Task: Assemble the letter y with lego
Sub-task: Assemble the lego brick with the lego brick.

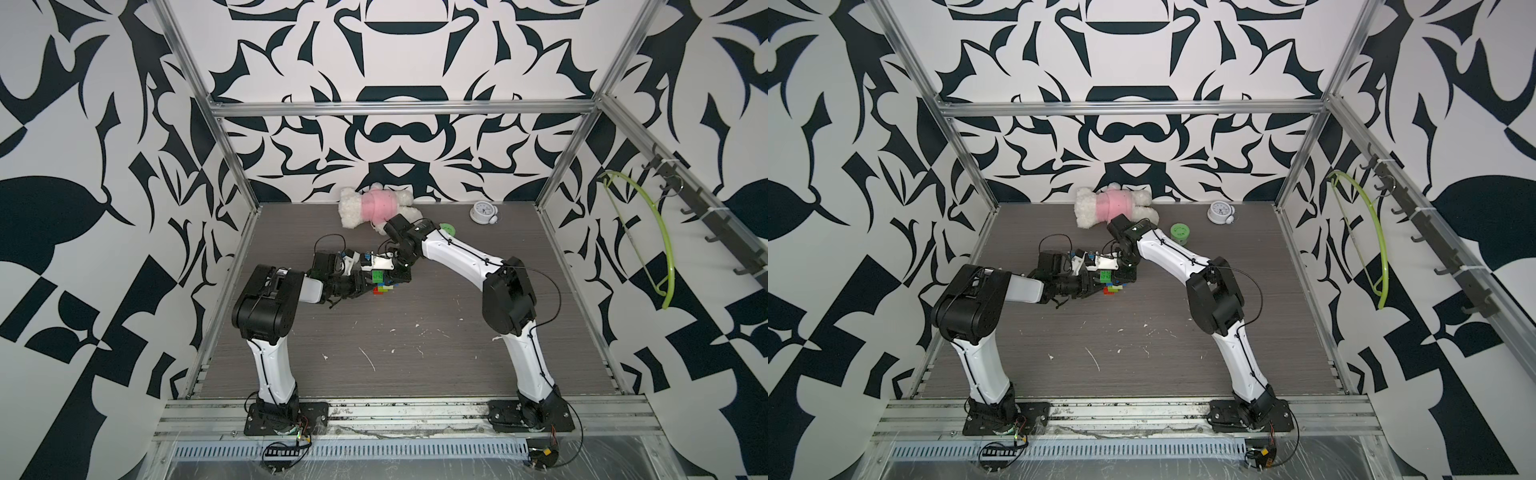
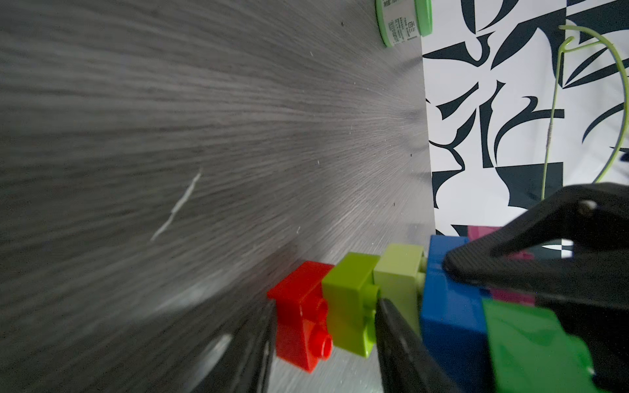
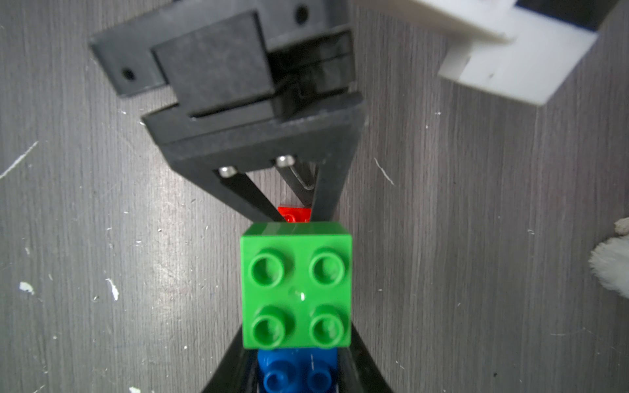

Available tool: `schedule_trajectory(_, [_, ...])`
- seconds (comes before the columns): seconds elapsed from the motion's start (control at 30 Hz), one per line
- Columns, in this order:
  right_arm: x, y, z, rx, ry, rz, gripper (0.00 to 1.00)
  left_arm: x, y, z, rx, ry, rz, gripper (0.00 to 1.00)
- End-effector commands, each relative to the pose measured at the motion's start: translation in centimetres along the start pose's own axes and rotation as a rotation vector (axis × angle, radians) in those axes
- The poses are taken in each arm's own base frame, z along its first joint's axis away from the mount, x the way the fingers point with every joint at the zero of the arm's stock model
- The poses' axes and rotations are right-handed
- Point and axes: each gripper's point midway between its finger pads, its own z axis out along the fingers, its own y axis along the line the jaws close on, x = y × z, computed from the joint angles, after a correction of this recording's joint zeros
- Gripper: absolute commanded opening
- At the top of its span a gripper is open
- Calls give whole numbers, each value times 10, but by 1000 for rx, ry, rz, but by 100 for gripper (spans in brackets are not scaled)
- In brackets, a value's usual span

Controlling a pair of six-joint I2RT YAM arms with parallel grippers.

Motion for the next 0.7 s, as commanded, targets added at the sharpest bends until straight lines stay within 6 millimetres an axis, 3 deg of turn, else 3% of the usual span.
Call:
schedule_trajectory(0.0, [-18, 4, -32, 19, -55, -7, 21, 71, 82, 0, -290, 137, -254, 51])
schedule_trajectory(0.47, [-10, 3, -30, 30, -20, -8, 21, 70, 81, 0, -288, 135, -250, 51])
schedule_trajectory(0.67, [13, 3, -12, 32, 73, 2, 21, 70, 81, 0, -290, 136, -252, 51])
